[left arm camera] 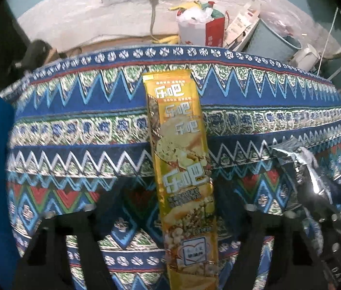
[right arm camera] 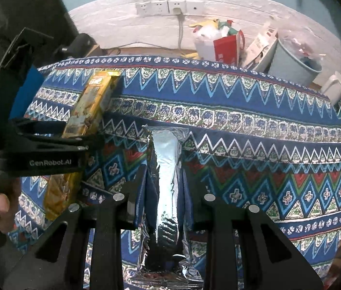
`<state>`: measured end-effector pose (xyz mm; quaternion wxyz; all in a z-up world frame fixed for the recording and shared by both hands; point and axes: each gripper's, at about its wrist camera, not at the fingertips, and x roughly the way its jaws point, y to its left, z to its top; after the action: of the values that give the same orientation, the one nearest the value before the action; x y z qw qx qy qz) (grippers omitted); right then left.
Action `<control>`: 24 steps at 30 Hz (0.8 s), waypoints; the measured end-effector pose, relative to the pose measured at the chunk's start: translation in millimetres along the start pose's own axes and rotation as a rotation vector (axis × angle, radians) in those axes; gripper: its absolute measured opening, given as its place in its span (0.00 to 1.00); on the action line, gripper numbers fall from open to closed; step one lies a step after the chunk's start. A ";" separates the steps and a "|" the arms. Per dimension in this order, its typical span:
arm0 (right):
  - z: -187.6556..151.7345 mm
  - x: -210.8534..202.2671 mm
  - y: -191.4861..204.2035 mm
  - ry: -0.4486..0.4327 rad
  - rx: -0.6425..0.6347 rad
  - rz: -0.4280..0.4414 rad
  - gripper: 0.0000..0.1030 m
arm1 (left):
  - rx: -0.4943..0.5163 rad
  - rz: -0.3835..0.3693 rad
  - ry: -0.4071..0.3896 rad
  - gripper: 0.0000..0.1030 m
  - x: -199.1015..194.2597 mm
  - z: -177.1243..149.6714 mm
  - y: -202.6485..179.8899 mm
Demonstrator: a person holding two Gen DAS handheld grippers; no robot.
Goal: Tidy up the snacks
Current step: 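Carry yellow bar with left and silver bag with right into box, open both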
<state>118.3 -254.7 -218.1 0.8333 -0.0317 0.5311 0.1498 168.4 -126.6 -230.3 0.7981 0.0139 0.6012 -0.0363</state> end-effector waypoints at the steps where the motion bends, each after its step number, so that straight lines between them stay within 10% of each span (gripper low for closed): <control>1: 0.4 -0.1 -0.3 -0.002 0.002 -0.001 0.25 | 0.007 -0.003 -0.004 0.48 -1.8 -0.4 -3.0; 6: 1.8 -2.9 0.3 -0.014 0.005 -0.012 0.25 | 0.024 -0.027 -0.009 0.31 -5.8 0.3 -8.8; 24: 17.5 -37.1 20.5 -0.098 -0.015 -0.041 0.25 | 0.065 -0.044 -0.110 0.30 -77.1 -34.7 22.0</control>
<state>113.3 -239.5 -175.1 0.8610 -0.0416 0.4878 0.1382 115.7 -99.1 -166.3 0.8281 0.0247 0.5551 -0.0742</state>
